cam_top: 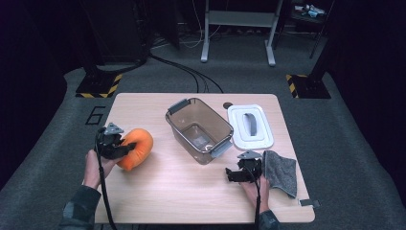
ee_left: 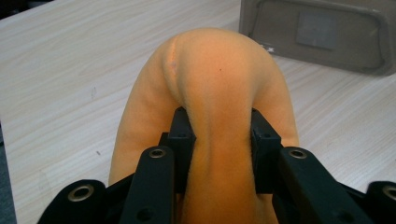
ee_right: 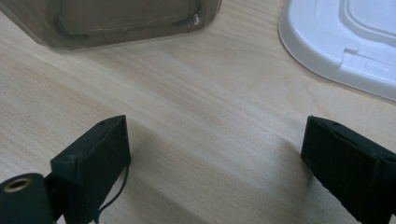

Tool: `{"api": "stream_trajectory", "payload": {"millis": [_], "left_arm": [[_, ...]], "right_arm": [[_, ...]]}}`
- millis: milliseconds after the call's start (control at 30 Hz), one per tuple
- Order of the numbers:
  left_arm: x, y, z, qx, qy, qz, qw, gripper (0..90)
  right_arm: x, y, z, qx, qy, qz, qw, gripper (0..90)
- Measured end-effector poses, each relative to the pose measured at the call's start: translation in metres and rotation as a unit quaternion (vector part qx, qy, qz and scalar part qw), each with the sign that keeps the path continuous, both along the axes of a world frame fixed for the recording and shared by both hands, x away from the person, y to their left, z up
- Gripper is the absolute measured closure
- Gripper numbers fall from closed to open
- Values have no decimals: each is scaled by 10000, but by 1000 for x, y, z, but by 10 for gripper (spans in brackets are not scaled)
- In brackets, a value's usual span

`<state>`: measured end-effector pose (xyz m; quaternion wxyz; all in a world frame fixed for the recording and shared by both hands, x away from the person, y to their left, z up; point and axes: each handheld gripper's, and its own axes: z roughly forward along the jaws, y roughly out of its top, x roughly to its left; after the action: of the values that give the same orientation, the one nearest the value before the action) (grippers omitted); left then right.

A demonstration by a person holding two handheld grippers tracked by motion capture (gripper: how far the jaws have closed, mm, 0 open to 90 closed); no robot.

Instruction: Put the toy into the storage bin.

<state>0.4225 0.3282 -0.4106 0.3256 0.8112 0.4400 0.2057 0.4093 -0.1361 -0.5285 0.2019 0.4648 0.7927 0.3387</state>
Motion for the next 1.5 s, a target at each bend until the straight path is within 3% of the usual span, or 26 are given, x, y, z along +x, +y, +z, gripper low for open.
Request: {"api": "stream_trajectory", "payload": {"millis": [167,1067,1500], "left_arm": [[5,-1,7,-64,-107,38,9999,684],[24,0,41,10,-277,34,9996,679],[34,-7,65,20,-449,1,9990,678]], "right_arm": [[0,0,0,-9,-2,-8,10000,73],[0,0,0,-1,0,-7,10000,73],[0,0,0,-5,-7,-8,10000,73]]}}
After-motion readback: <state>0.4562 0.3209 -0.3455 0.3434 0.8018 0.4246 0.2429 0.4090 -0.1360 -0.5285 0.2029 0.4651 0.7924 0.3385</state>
